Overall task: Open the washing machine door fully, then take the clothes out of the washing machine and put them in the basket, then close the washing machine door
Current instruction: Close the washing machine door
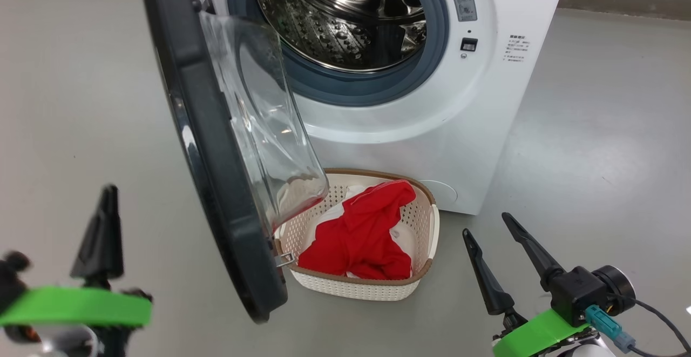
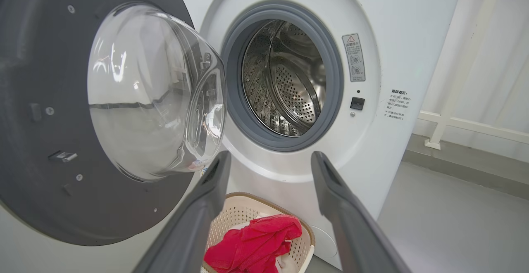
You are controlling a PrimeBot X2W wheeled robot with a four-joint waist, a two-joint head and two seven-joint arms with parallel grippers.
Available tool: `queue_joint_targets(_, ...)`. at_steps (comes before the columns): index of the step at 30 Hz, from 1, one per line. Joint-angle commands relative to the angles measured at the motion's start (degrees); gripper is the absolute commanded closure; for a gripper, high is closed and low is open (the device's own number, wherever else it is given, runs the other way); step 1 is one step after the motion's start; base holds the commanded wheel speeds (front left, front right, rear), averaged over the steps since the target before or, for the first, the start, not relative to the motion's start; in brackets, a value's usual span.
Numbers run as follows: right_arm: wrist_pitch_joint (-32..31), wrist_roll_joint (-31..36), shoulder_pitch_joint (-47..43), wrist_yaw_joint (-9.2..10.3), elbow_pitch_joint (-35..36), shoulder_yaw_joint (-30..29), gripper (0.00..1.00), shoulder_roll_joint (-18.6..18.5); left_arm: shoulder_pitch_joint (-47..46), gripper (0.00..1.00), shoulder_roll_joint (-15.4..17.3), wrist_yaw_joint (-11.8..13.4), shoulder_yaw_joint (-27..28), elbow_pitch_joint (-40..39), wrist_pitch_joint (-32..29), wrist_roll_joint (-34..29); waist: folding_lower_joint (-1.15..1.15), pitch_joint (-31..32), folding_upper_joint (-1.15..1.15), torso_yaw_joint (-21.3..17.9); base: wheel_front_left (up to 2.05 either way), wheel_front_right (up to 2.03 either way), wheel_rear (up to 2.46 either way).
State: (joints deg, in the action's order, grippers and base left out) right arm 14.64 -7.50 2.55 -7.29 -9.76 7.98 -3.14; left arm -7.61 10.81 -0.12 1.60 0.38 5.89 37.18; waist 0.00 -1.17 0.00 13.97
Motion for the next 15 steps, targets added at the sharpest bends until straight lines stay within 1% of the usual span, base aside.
queue_joint_targets(1,0.4,-0.3,1.8,-0.2,1.5,1.0,0.0,0.0,-3.8,1.0,-0.2,-0.2,3.8,-2.2,-1.9,4.5,0.0,-0.1,0.0,-0.1,0.0,0.0,0.0)
queue_joint_targets(2,0.4,-0.4,1.9,-0.2,1.5,1.0,0.0,0.0,-4.7,1.0,-1.3,0.1,5.1,-2.7,-4.1,8.7,0.0,-0.2,0.0,-0.1,0.0,0.0,0.0)
queue_joint_targets(4,0.4,-0.4,2.0,-0.2,1.5,1.1,0.0,0.0,-6.7,1.0,-3.6,1.7,7.9,-3.6,-9.4,18.1,0.0,-0.4,0.0,-0.4,0.0,0.0,0.0)
queue_joint_targets(5,0.4,-0.4,2.1,-0.2,1.5,1.1,0.0,0.0,-7.6,1.0,-4.1,2.9,9.3,-4.2,-11.7,21.8,0.0,-0.6,0.0,-0.6,0.0,0.0,0.0)
queue_joint_targets(8,0.4,-0.4,2.5,-0.2,1.6,1.1,0.0,0.0,-10.1,1.0,-5.4,7.8,13.4,-5.5,-17.4,31.8,0.0,-1.2,0.0,-1.1,0.0,0.0,0.0)
queue_joint_targets(11,0.4,-0.5,2.9,-0.2,1.7,1.2,0.0,-0.1,-12.0,1.0,-6.1,11.8,16.7,-6.9,-21.1,39.4,0.0,-1.8,0.0,-1.8,0.0,0.0,0.0)
queue_joint_targets(13,0.4,-0.5,3.0,-0.2,1.8,1.0,0.0,-0.1,-12.7,1.0,-6.4,14.1,17.6,-8.0,-23.6,43.3,0.0,-2.1,0.0,-2.1,0.0,0.0,0.0)
queue_joint_targets(14,0.4,-0.5,3.1,-0.2,1.8,1.0,0.0,-0.1,-12.8,1.0,-6.5,15.1,17.8,-8.6,-24.7,44.6,0.0,-2.2,0.0,-2.3,0.0,0.0,0.0)
queue_joint_targets(15,0.4,-0.5,3.1,-0.2,1.8,1.0,0.0,-0.1,-12.8,1.0,-6.5,15.1,17.8,-8.6,-24.7,44.6,0.0,-2.2,0.0,-2.3,0.0,0.0,0.0)
